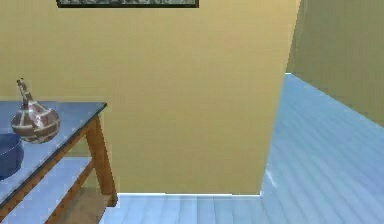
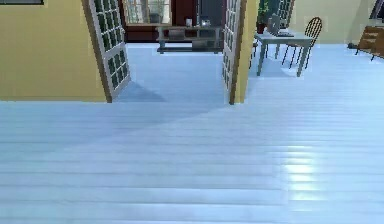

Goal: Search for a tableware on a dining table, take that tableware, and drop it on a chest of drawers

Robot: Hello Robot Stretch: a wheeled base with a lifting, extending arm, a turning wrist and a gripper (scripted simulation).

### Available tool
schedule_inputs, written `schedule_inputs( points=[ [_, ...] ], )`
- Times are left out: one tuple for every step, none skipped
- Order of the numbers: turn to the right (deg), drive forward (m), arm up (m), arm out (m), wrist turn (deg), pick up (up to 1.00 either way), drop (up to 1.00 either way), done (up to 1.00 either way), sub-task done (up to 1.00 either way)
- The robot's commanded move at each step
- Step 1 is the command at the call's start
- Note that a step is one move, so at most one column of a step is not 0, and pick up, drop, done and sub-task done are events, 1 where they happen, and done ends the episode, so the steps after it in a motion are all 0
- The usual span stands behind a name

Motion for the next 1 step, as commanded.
schedule_inputs(
  points=[
    [6.0, 0.0, 0.0, 0.0, 0.0, 0.0, 0.0, 0.0, 0.0]
  ],
)
